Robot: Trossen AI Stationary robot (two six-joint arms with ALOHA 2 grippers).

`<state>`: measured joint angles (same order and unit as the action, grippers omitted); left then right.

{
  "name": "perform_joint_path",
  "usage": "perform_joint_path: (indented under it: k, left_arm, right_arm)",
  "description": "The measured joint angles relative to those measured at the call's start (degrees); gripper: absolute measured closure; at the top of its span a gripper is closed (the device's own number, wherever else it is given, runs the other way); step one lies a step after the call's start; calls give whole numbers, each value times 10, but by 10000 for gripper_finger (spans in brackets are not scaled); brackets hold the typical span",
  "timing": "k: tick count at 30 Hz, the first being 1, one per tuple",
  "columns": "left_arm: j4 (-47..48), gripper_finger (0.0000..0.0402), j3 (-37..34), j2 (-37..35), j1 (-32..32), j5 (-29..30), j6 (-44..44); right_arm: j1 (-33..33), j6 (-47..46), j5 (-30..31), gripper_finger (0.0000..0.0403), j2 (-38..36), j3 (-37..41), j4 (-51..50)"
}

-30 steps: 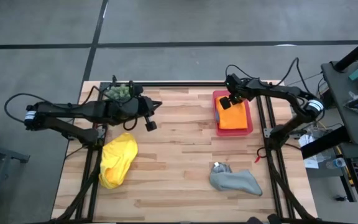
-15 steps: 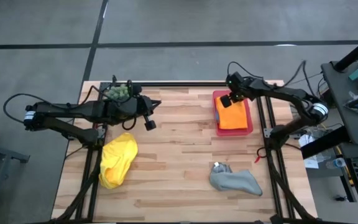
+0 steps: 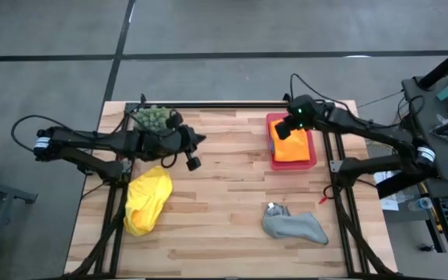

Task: Fold microfiber towels
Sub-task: Fold the yellow microfiber cloth

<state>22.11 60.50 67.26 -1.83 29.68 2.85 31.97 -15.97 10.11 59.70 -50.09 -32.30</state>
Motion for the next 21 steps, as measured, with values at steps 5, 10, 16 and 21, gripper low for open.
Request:
perform_joint_path:
  k: [5, 10, 16, 21]
  left_arm:
    - [-1, 402, -15, 13, -36, -21, 64]
    - [-2, 402, -20, 32, -81, -23, 142]
    - [13, 402, -10, 60, -124, -58, 260]
    - [116, 402, 3, 80, -134, -222, 476]
  right_arm:
    - [-93, 29, 0, 394, -39, 31, 99]
    - [-167, 71, 0, 394, -69, 79, 228]
    - [-218, 127, 0, 394, -83, 115, 311]
    - [-232, 153, -1, 394, -87, 101, 318]
